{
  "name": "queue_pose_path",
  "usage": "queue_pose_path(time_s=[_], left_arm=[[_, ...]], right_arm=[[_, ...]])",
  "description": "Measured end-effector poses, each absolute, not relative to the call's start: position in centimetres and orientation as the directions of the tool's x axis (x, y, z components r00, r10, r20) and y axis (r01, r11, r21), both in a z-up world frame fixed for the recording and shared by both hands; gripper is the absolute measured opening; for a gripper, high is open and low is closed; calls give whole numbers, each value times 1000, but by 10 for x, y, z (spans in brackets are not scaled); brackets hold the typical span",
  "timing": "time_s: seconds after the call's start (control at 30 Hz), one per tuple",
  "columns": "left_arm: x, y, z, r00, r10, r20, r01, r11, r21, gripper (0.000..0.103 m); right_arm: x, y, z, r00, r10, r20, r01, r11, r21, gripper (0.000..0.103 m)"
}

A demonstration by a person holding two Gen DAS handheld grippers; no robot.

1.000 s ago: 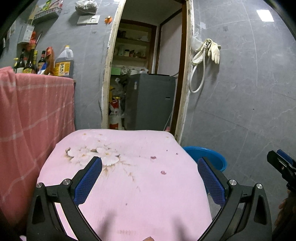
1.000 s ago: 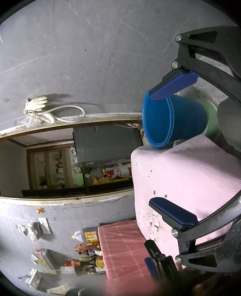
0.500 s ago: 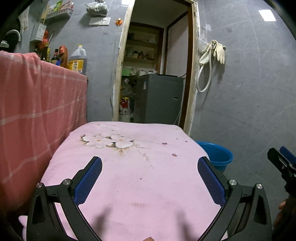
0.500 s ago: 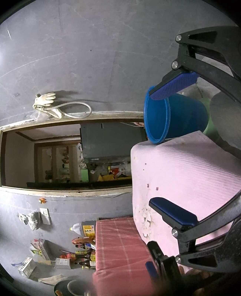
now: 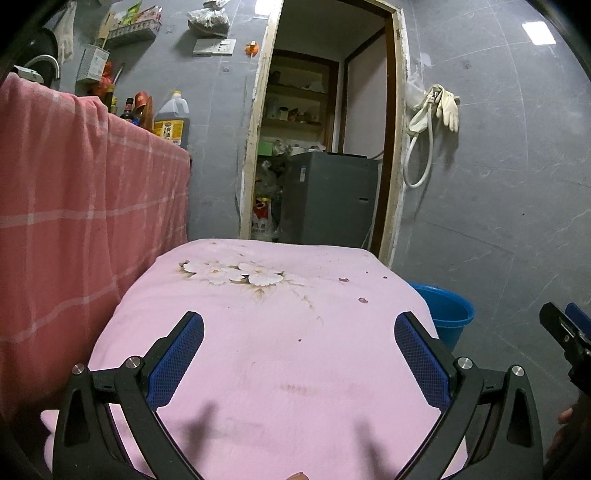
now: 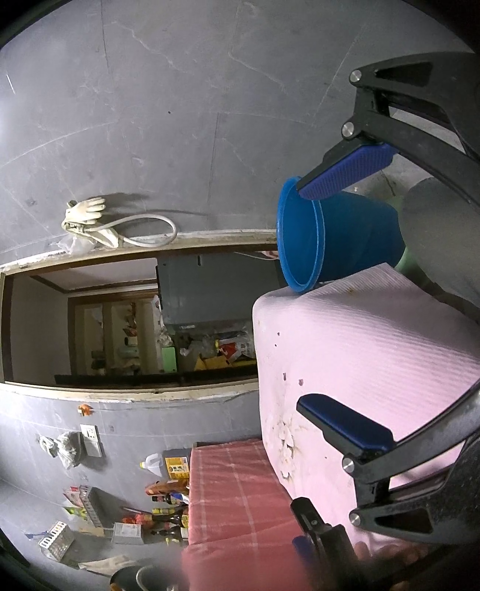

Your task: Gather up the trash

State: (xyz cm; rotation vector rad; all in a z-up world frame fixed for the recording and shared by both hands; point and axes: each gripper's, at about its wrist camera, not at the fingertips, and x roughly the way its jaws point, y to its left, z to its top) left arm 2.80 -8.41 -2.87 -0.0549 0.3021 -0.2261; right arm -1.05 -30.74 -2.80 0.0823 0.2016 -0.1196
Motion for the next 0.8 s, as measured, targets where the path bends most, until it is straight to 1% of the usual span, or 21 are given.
queue_pose_path(time_s=[0.3, 0.8], left_arm=[[25, -81, -33, 935, -220, -279, 208, 975, -73, 101], [20, -77, -46, 934, -221, -280, 215, 975, -52, 101]], right_arm=[[-12, -304, -40, 967, -117, -227, 135, 989, 64, 103], [-13, -304, -40, 965, -126, -231, 143, 988, 58, 103]])
